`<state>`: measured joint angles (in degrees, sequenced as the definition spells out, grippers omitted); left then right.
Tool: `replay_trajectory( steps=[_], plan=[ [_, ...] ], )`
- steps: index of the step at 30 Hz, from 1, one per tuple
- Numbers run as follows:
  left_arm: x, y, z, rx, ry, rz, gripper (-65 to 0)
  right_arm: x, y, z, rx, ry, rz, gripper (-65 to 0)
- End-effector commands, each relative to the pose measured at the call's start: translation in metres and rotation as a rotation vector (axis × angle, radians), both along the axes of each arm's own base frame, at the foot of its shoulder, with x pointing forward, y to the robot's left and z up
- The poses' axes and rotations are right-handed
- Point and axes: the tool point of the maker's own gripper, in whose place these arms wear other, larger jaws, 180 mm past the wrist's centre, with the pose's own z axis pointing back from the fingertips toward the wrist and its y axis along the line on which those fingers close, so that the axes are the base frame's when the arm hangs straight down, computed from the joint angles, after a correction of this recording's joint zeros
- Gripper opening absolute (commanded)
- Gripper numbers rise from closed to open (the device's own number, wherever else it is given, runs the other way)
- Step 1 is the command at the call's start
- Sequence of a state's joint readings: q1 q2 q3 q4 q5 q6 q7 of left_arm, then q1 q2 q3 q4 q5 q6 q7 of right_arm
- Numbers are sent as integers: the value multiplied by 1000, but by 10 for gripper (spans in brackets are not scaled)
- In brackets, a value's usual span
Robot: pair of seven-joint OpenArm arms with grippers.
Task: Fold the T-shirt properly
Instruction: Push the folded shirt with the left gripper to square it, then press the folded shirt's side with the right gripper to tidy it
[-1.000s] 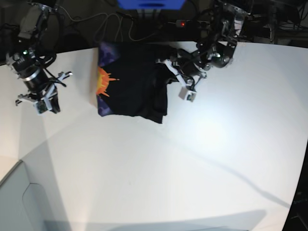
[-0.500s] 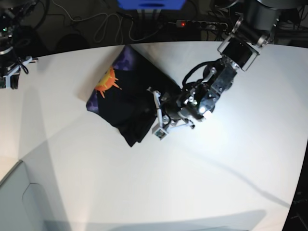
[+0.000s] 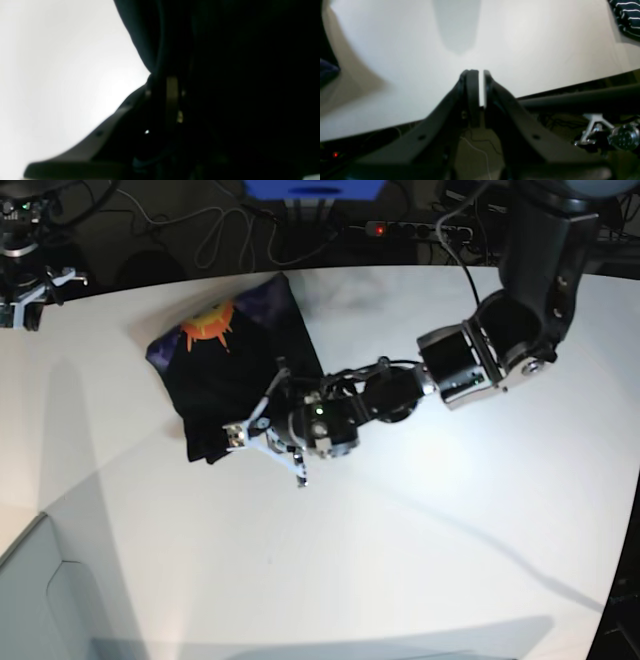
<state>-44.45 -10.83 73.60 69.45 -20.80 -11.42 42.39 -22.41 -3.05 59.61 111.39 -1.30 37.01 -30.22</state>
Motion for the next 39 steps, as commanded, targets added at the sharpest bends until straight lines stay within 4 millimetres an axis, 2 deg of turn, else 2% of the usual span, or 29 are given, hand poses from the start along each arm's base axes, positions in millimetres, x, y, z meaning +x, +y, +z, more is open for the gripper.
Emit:
replay_trajectory(
  steps=[1, 3, 9, 10, 12, 18, 20, 23, 26, 28, 32, 36, 39],
  plan=[
    [17, -8, 17, 2, -81, -24, -650, 3, -1, 12, -23, -33, 15, -649],
    [23, -13, 21, 50, -176, -66, -650, -3, 2, 7, -10, -16, 9, -649],
    [27, -31, 27, 96, -309, -125, -650, -8, 6, 2, 7, -7, 0, -649],
    [27, -33, 29, 95, -315, -128, -631, -8, 7, 1, 11, -7, -2, -649],
    [27, -33, 29, 98, -317, -128, -566, -10, 8, 0, 13, -4, -3, -649],
    [28, -32, 37, 126, -332, -114, -304, -12, 8, -1, 13, 5, -1, -649],
    [26, -38, 48, 99, -348, -126, -274, -10, 10, 3, 5, -1, 6, -649],
    [37, -31, 73, 38, -381, -77, -274, -5, 12, 10, -11, -17, 19, -649],
    [46, -23, 102, -43, -411, -16, -274, 5, 23, 13, -9, -32, 60, -649],
    [59, -7, 122, -95, -434, 58, -274, 12, 33, 16, -6, -42, 96, -649],
    [83, 44, 140, -150, -451, 231, -274, 23, 50, 16, 12, -55, 150, -649],
    [95, 117, 159, -221, -478, 458, -274, 36, 73, 12, 50, -64, 221, -649],
    [87, 188, 176, -285, -522, 668, -274, 50, 101, 8, 92, -77, 302, -649]
  ],
)
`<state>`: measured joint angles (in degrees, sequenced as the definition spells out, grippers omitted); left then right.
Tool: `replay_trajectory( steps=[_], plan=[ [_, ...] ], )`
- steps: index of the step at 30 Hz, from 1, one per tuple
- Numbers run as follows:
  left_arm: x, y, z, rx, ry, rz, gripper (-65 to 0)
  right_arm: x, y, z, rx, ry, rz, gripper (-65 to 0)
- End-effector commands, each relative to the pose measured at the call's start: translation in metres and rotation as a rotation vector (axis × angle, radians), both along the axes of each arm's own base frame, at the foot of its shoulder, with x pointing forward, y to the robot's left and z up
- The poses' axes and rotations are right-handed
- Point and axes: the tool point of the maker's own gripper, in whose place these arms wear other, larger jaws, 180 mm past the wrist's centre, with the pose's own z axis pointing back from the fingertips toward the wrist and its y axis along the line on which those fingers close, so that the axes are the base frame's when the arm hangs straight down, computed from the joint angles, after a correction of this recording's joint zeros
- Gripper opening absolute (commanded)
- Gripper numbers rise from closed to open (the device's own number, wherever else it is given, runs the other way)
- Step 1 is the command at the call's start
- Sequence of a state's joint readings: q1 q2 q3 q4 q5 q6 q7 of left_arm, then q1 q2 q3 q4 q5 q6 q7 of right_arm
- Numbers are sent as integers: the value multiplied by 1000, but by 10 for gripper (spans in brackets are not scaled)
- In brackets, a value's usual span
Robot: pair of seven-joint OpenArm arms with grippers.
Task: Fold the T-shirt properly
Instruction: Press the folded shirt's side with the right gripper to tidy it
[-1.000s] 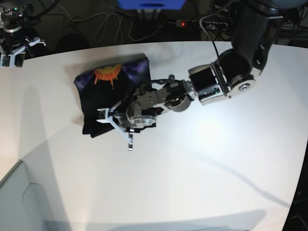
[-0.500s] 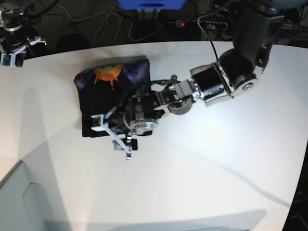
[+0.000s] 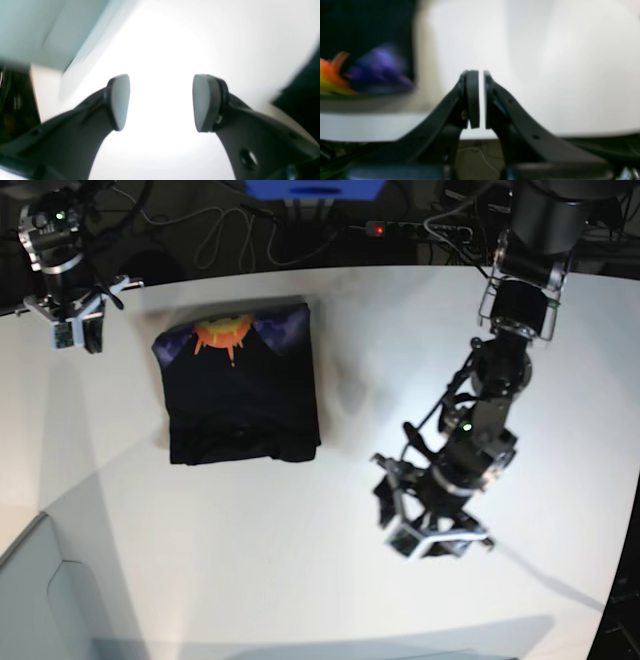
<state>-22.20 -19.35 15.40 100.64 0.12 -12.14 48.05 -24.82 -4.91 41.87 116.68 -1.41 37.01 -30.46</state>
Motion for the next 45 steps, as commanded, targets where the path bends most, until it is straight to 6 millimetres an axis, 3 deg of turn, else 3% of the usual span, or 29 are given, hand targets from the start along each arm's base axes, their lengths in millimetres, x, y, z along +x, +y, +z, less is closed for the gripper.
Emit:
replay_trajectory(
  steps=[1, 4, 8, 12, 17, 22, 28, 31, 35, 39, 41, 45],
  plan=[
    [-1, 17, 18, -30, -53, 47, -274, 9, 9, 11, 9, -50, 35, -649],
    [-21, 73, 22, -76, -79, 209, -274, 24, 39, 12, 52, -76, 117, -649],
    [-65, 138, 19, -77, -87, 397, -274, 43, 72, 17, 99, -114, 206, -649],
    [-112, 181, 4, -175, -45, 541, -274, 54, 88, 11, 126, -112, 263, -649],
    [-166, 222, -10, -310, 11, 667, -274, 49, 84, -17, 157, -38, 254, -650],
    [-194, 234, -11, -403, 29, 706, -274, 36, 84, -52, 218, 52, 230, -650],
    [-209, 234, -22, -426, 65, 732, -274, 27, 85, -76, 258, 115, 212, -650],
    [-211, 231, -25, -440, 68, 742, -274, 30, 85, -71, 252, 101, 216, -650],
    [-211, 230, -26, -445, 68, 739, -274, 41, 73, -35, 191, 2, 205, -650],
    [-210, 231, -26, -442, 69, 741, -274, 48, 81, -7, 150, -64, 242, -650],
    [-210, 230, -26, -442, 70, 739, -274, 49, 90, -9, 161, -58, 267, -650],
    [-210, 231, -26, -445, 69, 741, -274, 33, 106, -38, 222, 28, 292, -650]
  ],
)
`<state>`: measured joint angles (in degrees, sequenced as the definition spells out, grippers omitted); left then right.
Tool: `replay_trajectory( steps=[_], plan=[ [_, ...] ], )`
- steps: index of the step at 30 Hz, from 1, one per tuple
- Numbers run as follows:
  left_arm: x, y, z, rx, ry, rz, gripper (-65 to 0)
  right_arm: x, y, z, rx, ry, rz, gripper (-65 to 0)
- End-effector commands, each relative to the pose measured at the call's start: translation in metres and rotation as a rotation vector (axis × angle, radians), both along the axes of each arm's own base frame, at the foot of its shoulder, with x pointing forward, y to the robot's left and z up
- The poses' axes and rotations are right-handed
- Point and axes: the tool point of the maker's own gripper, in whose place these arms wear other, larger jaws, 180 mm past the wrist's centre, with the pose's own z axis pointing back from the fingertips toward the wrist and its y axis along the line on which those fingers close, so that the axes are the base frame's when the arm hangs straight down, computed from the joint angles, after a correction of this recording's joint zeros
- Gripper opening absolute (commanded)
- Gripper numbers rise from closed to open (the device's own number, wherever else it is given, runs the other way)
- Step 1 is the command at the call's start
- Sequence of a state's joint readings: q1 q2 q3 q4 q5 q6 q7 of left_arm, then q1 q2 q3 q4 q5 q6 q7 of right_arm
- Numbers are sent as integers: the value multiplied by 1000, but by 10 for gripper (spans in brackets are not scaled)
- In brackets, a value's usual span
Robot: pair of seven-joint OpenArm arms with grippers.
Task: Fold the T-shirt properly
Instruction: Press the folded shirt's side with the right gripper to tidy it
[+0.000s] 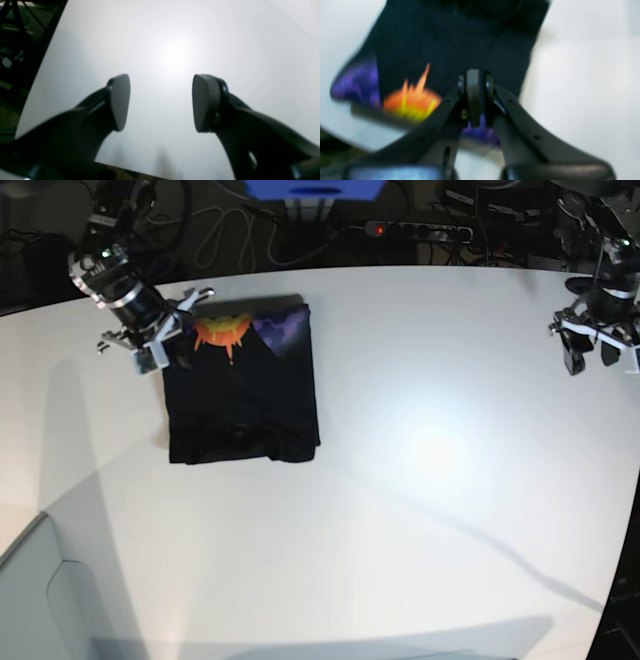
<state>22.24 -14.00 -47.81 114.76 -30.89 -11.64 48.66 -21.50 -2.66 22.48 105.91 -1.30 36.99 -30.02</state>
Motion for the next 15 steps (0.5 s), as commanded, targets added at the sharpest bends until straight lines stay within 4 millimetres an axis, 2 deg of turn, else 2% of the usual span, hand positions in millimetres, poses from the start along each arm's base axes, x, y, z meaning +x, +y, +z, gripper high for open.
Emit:
replay_trajectory(
  steps=[1, 4, 7, 9, 15],
  plan=[
    [4, 2, 11, 23, -33, -9, -274, 2, 7, 3, 32, -21, 14, -650],
    [4, 2, 10, 23, -31, -10, -274, -9, 22, -23, 73, 57, 45, -650],
    [3, 1, 10, 22, -27, -11, -274, -10, 25, -27, 82, 68, 46, -650],
    [3, 1, 9, 22, -26, -11, -274, -2, 23, -13, 67, 25, 49, -650],
    [-5, 1, 4, 16, -2, -9, -274, 28, 24, 46, 10, -159, 77, -650]
  ],
)
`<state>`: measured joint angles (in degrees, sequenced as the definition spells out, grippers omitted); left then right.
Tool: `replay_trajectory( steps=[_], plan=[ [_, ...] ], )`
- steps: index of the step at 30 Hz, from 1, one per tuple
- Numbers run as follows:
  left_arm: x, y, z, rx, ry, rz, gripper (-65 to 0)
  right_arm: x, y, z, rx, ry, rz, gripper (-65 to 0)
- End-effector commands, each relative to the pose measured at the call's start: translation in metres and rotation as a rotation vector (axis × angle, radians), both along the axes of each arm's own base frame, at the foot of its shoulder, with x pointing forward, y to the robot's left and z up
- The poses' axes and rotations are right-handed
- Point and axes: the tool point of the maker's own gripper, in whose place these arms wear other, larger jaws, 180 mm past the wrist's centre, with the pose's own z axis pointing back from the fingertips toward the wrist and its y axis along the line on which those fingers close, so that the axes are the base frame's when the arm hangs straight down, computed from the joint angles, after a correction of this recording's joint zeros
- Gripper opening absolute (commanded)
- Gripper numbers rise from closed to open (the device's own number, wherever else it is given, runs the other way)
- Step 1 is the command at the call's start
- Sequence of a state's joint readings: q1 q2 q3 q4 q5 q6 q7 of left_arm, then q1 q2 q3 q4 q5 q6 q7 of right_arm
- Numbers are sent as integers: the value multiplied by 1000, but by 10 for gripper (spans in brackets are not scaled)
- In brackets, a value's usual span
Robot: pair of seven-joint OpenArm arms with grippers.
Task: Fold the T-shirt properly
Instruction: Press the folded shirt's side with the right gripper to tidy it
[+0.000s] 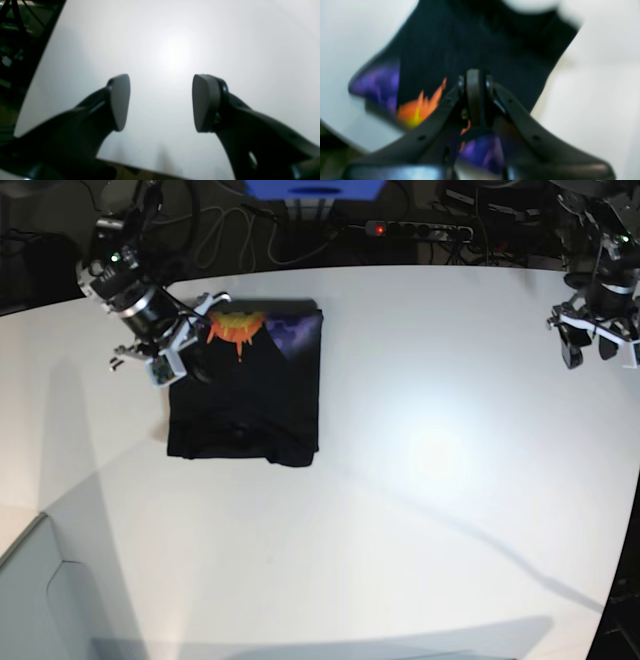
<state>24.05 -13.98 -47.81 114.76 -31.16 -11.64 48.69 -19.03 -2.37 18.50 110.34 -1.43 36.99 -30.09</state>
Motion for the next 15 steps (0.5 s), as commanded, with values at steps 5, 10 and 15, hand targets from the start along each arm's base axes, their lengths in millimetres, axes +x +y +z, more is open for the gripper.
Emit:
replay_trajectory(
  steps=[5, 10, 15],
  plan=[
    [-9, -4, -3, -11, -3, 16, -274, 41, 9, 21, 41, -100, 25, -650],
    [-23, -8, -14, -35, 32, 34, -274, 69, 25, 1, 61, -61, 95, -650],
    [-45, 2, -17, -47, 42, 115, -274, 90, 37, -23, 87, 4, 140, -650]
  ],
)
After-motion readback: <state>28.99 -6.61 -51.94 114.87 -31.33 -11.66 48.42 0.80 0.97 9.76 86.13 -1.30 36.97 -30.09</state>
